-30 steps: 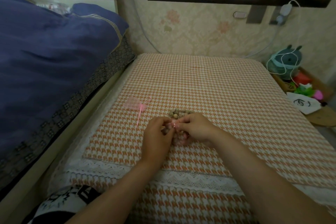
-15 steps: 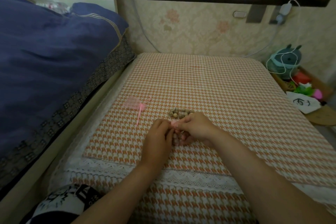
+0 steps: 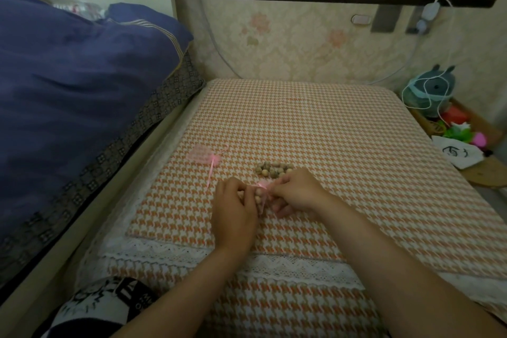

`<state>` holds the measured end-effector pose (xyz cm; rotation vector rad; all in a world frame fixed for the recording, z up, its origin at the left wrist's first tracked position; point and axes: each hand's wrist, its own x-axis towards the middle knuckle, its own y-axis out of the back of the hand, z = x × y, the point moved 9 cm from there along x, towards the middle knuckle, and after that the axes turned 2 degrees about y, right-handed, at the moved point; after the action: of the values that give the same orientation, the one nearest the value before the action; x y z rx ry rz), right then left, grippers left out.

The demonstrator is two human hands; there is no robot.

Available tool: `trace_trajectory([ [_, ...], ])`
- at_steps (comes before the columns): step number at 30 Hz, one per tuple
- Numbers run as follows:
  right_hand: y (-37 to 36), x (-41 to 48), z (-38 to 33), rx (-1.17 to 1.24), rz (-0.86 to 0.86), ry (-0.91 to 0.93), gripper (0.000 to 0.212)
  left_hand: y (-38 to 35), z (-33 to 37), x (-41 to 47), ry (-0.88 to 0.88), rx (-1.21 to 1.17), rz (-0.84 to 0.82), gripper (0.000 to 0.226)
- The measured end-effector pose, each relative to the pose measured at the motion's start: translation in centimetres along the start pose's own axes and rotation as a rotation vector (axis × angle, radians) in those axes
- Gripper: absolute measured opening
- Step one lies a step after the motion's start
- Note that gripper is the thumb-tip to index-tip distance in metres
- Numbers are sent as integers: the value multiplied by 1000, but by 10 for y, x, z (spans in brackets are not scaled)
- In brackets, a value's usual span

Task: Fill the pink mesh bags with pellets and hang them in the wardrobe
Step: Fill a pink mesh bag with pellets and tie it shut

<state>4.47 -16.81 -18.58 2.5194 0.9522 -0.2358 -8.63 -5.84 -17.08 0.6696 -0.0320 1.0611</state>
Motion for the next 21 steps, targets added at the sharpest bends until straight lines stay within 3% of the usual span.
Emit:
trace_trajectory([
  [7,21,11,-6,-59,244,130,19,-15,-9,7,355,-403,-90,13],
  [11,30,13,-1,-54,271,115,22,-18,-20,13,459,-421,-110,14],
  [15,34,10,-6,-97,282,110,23,-15,-15,15,439,-427,-114,15],
  [21,25,8,-1,-47,195,52,26,-28,-39,15,590,-516,-148,15],
])
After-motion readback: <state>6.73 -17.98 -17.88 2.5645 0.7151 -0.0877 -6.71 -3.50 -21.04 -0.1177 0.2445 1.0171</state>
